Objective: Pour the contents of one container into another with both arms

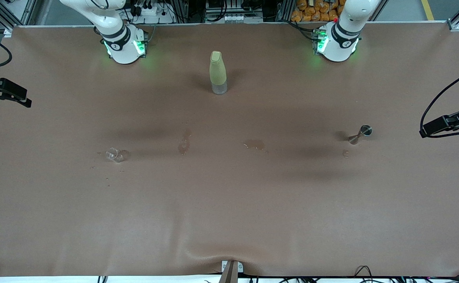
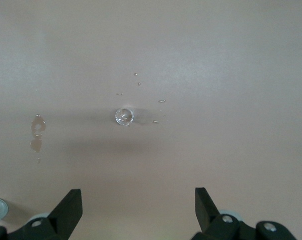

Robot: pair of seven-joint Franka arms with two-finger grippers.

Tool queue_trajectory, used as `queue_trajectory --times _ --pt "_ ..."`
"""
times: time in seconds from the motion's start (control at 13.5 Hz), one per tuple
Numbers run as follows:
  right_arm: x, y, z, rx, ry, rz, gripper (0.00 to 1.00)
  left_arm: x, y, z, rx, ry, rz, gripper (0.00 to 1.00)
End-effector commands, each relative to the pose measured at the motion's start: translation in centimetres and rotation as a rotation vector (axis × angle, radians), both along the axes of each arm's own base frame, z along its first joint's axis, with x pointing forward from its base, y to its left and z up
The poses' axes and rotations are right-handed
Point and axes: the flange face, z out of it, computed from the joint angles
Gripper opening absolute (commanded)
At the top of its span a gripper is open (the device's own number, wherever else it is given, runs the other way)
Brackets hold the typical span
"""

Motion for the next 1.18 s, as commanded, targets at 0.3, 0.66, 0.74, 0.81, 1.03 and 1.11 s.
queue_trajectory --times 0.3,0.66,0.74,0.81,1.03,1.11 --pt "0.3 -1.1 0.6 -0.010 -0.018 -0.039 1.00 -0.2 -0.1 0.9 0.034 -0.014 0.014 1.00" --pt "0.3 -1.0 0.4 -0.009 -0.012 -0.045 1.00 -0.8 -0.8 1.9 0.003 -0.063 -0.001 1.00" --pt "0.3 -1.0 0.3 -0.009 -0.010 -0.045 1.00 -1.2 -0.4 1.7 0.002 -0.083 -0.018 1.00" --pt "0.3 -1.0 0.3 -0.009 -0.009 -0.045 1.00 -1.6 -0.5 1.3 -0.007 -0.107 -0.038 1.00" --pt "0.3 -1.0 0.3 -0.009 -0.010 -0.045 1.00 -1.4 -0.7 -0.2 -0.007 -0.125 -0.046 1.00" --pt "0.3 -0.9 0.3 -0.009 -0.009 -0.043 1.00 -1.2 -0.9 -0.4 -0.003 -0.122 -0.061 1.00"
